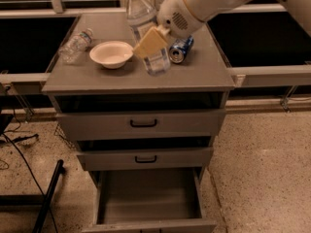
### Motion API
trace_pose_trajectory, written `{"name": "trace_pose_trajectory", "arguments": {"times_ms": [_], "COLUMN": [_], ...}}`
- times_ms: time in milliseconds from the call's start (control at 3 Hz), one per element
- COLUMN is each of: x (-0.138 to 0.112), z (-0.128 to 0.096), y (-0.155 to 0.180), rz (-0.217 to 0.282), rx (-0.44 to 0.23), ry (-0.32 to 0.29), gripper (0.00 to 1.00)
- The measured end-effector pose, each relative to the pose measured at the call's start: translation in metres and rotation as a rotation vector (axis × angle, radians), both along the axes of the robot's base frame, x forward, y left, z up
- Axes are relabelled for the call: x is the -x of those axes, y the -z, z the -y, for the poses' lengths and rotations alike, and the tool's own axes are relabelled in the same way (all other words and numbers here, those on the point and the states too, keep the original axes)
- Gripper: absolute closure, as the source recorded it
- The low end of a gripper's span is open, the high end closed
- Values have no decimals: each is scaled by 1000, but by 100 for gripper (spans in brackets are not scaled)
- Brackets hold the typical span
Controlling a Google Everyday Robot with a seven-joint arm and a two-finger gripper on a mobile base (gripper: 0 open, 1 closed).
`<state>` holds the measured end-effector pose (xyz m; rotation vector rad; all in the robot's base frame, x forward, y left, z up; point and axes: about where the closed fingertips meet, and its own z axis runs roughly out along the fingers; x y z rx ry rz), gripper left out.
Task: Place blue plastic bottle into bottom drawer
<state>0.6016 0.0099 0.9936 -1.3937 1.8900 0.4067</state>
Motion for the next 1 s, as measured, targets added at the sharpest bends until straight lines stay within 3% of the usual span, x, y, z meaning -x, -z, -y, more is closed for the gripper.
{"name": "trace_pose_trajectory", "arguments": {"times_ms": [333, 667, 1000], "x": [40, 64, 70], "z": [13, 21, 46], "y": [10, 49, 55], "rz": [-12, -18, 21], "rx": [-17, -118, -146], "ry": [24, 44, 86], "gripper": [100, 100, 100]}}
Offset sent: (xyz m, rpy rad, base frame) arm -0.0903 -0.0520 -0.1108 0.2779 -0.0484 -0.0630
